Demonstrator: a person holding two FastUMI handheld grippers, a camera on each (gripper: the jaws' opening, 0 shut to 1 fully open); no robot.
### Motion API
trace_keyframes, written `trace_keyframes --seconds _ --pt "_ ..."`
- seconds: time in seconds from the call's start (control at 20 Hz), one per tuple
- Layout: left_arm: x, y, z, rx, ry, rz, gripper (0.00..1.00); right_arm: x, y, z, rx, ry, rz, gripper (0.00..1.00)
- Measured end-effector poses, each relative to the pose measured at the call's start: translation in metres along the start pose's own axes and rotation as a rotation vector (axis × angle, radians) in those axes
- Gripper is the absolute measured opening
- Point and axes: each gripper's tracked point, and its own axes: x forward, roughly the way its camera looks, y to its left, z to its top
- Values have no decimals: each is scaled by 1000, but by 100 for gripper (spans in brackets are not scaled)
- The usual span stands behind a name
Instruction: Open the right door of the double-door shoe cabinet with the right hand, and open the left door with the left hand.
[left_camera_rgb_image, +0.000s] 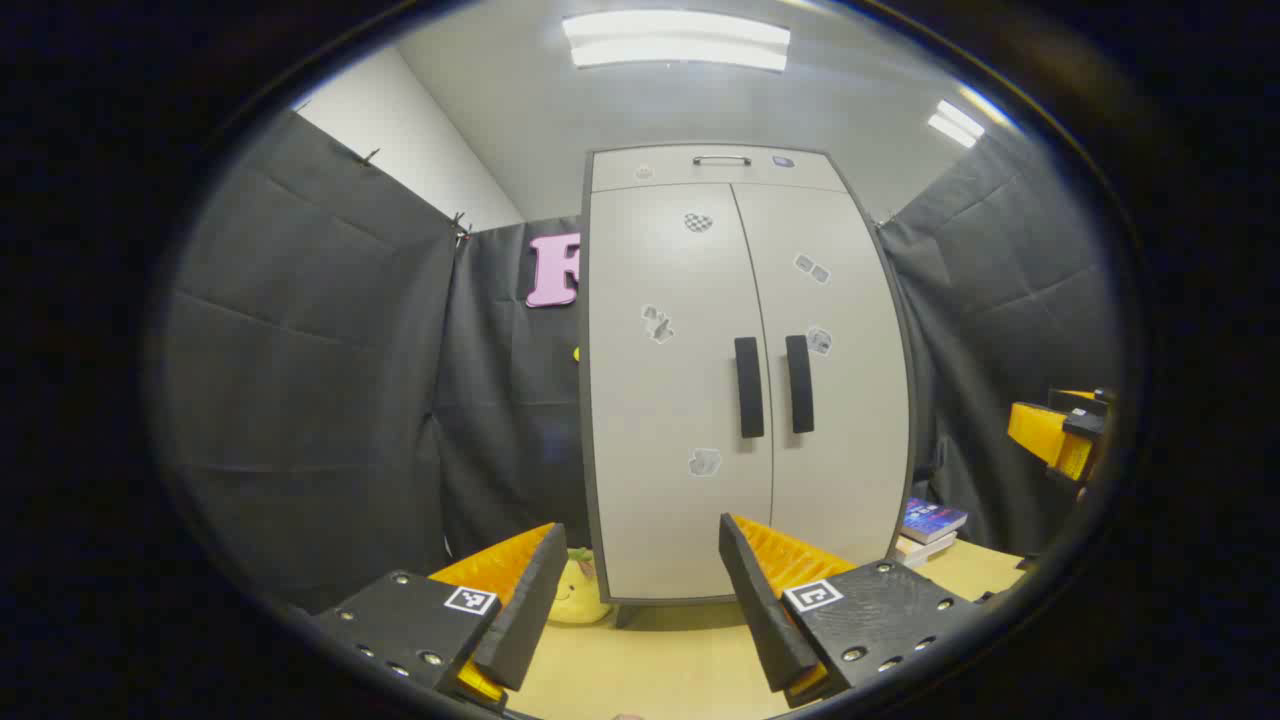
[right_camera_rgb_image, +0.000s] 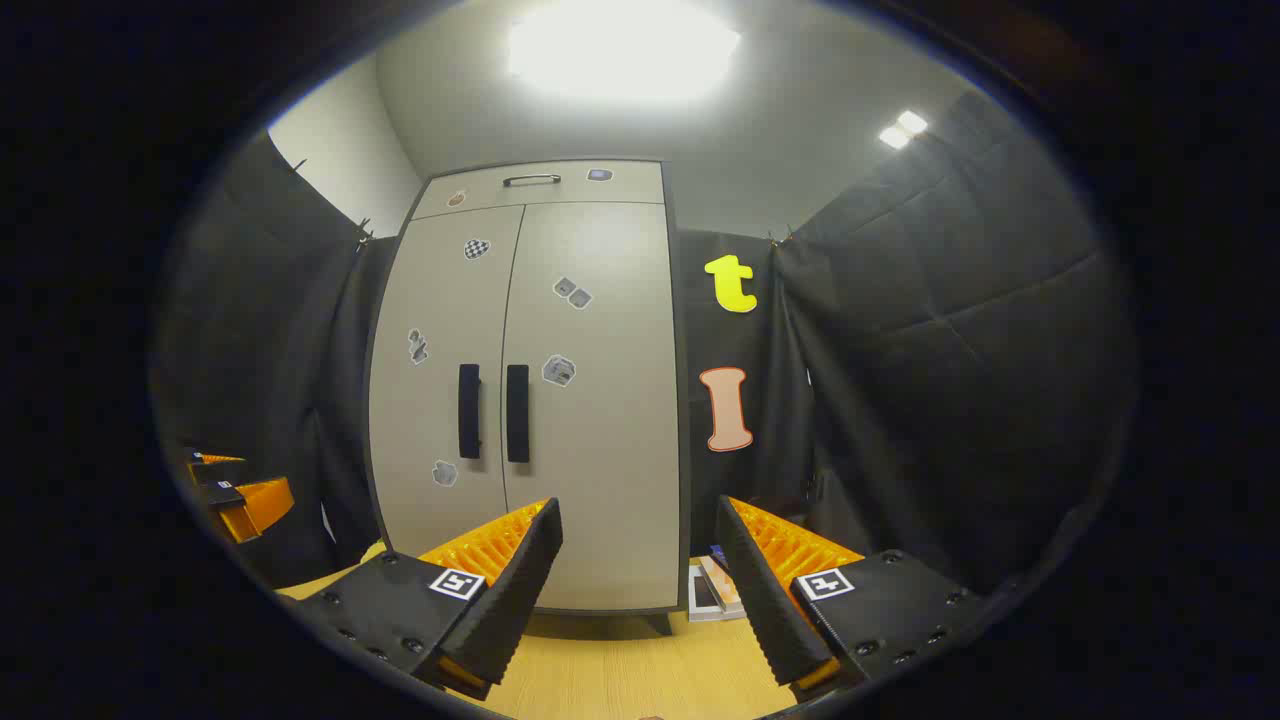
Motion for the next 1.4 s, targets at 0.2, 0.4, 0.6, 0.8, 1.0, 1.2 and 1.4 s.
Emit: trace_keyframes --seconds 0.2,0.4,0.6,0.8,1.0,1.2,1.4 --pt "-1 7 -4 -1 10 16 89 3 5 -2 3 13 9 97" --pt "-2 10 -6 2 14 23 89 6 9 -6 -2 25 19 97" --pt "-1 13 -4 14 9 30 89 8 14 -11 -1 44 33 97" --pt "1 13 -4 18 5 25 89 16 26 -14 13 64 62 97" --pt "2 16 -6 23 6 32 88 33 38 -16 27 89 97 97" --pt "0 26 -11 28 14 52 89 59 47 -10 25 103 111 97" --pt "-6 42 -13 46 18 90 89 89 60 -2 21 101 125 97"
